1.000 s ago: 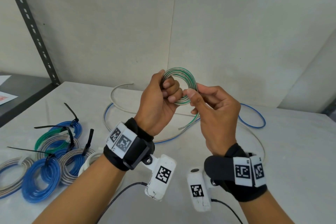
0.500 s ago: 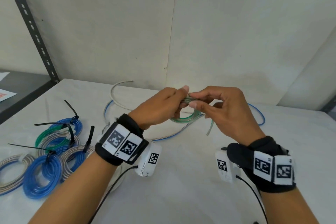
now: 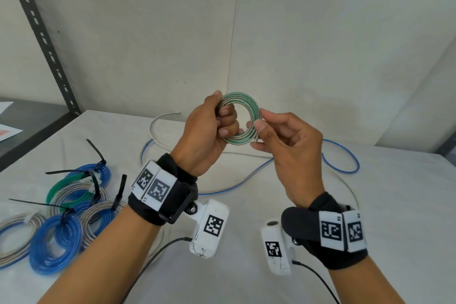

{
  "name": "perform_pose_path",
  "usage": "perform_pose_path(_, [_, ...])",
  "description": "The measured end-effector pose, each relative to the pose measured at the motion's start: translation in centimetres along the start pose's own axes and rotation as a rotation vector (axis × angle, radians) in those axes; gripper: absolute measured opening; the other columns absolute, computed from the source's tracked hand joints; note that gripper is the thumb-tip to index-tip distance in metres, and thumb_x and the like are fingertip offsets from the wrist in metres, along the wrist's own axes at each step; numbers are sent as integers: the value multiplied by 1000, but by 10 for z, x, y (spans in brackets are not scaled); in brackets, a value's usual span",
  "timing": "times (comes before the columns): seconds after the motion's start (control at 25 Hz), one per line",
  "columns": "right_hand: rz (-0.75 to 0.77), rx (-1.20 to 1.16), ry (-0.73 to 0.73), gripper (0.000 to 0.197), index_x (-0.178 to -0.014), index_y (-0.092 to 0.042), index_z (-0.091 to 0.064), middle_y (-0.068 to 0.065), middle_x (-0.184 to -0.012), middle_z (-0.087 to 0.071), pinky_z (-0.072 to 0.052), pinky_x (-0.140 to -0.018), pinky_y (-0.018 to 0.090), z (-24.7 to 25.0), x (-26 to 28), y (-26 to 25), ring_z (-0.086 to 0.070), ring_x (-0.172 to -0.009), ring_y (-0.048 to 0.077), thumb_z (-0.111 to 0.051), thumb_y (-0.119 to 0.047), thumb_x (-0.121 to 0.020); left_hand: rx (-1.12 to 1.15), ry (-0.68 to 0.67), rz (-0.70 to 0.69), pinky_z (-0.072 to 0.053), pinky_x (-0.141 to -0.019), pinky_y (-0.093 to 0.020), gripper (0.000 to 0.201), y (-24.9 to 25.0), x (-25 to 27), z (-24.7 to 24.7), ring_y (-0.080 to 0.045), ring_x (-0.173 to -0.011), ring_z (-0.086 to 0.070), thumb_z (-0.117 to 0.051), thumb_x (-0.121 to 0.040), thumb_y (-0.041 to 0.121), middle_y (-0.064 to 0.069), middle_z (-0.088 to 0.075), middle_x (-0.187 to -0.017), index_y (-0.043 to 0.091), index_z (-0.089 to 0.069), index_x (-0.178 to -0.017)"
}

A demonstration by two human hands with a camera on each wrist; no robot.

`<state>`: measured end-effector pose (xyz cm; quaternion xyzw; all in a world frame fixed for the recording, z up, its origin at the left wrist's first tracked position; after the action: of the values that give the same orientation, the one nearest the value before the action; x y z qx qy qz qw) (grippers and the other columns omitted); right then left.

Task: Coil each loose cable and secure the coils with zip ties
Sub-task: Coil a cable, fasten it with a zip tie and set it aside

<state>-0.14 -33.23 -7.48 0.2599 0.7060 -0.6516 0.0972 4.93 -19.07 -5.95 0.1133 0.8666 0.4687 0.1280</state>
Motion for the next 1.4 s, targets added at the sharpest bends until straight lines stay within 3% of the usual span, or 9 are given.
perform_pose_path(0.2, [14,-54,82,22,-105,-9,-73,8,-89,-78,-59,-71,28,-2,2,0,-74,-83,16,-75,0,-85,37,9,-17,-42,-53,-21,46,-5,0,-4,-13,-51,-29,-30,-110,34,3,-29,-54,14,-39,-70])
perform_pose_path(0.28, [40,-39,85,21,-104,-10,-73,7,-90,-79,-58,-71,27,6,-3,-3,-75,-83,17,-75,-1,-85,-109,-33,-31,-49,-62,-25,48,-3,1,-2,-18,-60,-50,-34,-109,40,-4,-48,-62,8,-54,-79])
perform_pose_path(0.4, [64,61,17,21,-101,-14,-74,4,-90,-79,-58,-71,26,20,-12,-8,-76,-83,17,-77,-3,-84,-517,-95,-154,-60,-80,-36,37,6,3,5,-22,-90,-72,-56,-98,38,-8,-75,-95,5,-70,-106])
perform_pose_path(0.56, [47,203,-173,21,-99,-17,-75,4,-91,-79,-60,-75,33,29,-17,-11,-76,-85,23,-80,-9,-80,-673,-187,-192,-61,-85,-46,24,19,8,15,-36,-90,-74,-71,-91,15,-19,-76,-94,-1,-73,-108])
perform_pose_path(0.72, [61,299,-271,21,-99,-19,-76,1,-92,-79,-61,-81,36,33,-16,-10,-76,-86,24,-80,-12,-79,-816,-262,-111,-61,-84,-49,19,18,13,14,-40,-89,-73,-76,-86,12,-19,-77,-89,1,-76,-102])
perform_pose_path(0.88, [52,239,-191,22,-99,-13,-73,2,-84,-79,-60,-72,27,30,-16,-6,-76,-80,19,-81,-6,-80,-779,-229,-149,-61,-81,-49,18,19,11,17,-33,-81,-75,-73,-88,11,-20,-76,-87,-4,-76,-99])
perform_pose_path(1.04, [34,132,-115,18,-87,-6,-68,5,-82,-78,-61,-69,30,25,-13,0,-76,-77,22,-81,-7,-75,-763,-200,-182,-63,-77,-45,18,22,11,18,-25,-77,-73,-74,-87,11,-21,-76,-86,-3,-76,-98])
perform_pose_path(1.2, [-16,49,-187,20,-93,-7,-64,10,-92,-78,-61,-69,34,18,-10,1,-77,-85,27,-76,-2,-78,-704,-173,-197,-63,-71,-37,18,23,9,21,-27,-77,-73,-71,-89,8,-25,-75,-87,-4,-75,-101])
perform_pose_path(1.4, [7,15,-185,17,-97,1,-67,15,-90,-77,-61,-69,31,21,-13,0,-77,-79,28,-72,6,-81,-722,-215,-127,-62,-82,-38,26,22,6,24,-31,-90,-75,-75,-85,13,-19,-77,-95,1,-74,-109])
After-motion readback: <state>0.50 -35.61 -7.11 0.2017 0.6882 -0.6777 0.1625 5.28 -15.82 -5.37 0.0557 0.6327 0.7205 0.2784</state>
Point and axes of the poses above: each hand's wrist, its own x-axis away from the middle knuckle, its own z-axis out of the back of the hand, y = z × x, the point moved 3 cm from there along -x, towards the middle knuckle
